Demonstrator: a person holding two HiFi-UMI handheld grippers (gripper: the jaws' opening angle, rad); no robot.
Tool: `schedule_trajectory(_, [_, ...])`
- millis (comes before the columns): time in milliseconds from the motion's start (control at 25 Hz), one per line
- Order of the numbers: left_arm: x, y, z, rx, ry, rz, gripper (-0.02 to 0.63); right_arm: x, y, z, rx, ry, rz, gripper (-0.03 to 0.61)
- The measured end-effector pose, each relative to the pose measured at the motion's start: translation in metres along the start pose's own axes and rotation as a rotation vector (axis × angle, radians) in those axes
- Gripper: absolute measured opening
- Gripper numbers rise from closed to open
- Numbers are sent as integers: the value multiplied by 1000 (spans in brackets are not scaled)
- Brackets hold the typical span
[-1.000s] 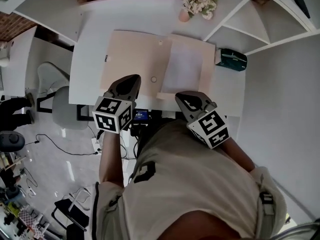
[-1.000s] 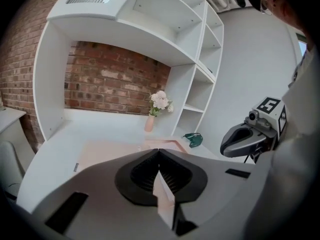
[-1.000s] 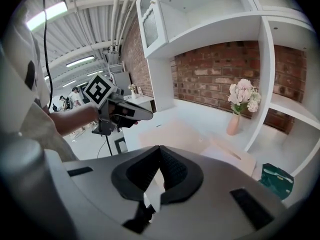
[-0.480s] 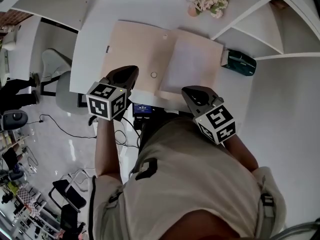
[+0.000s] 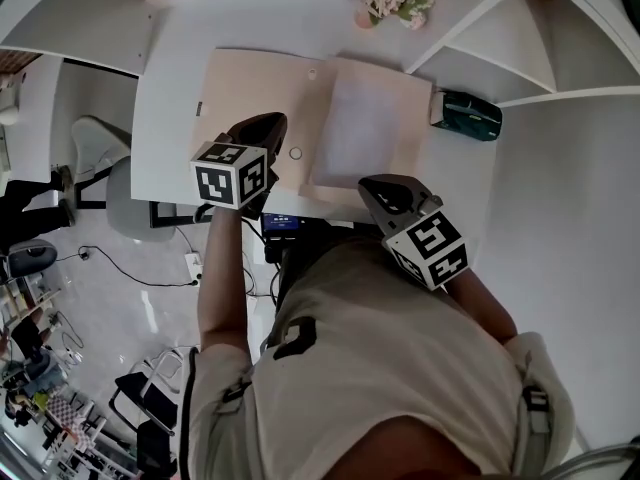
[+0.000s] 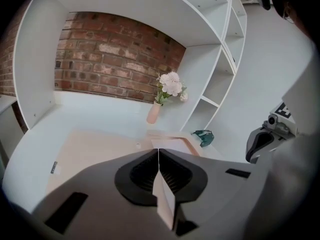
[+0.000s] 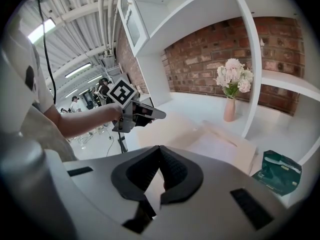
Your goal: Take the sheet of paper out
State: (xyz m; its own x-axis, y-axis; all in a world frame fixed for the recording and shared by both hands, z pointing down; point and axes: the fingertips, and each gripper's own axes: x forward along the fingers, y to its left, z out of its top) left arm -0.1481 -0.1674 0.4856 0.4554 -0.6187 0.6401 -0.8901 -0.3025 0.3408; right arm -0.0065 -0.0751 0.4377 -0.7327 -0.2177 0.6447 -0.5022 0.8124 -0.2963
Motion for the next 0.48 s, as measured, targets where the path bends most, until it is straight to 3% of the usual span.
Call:
schedule_trajectory(200, [34,-4,-7,5,65,-71,23,2,3,-4,6,11,4,18])
schedule_trajectory(240, [41,-7,-9,1,83,-100,71,2,3,-4,7,10,2,18])
schedule_trajectory(280, [48,-11,-11,-3,103,-130,169,2,2,-5,10,10,0,18])
schedule_trajectory(400, [69,-20,-19,-9,150,-190,247,0,0,-7,30,11,-11,18])
schedule_trajectory(480, [82,-22,-24,-1,175,-207,259,-1,-2,-10,45,13,-18,18])
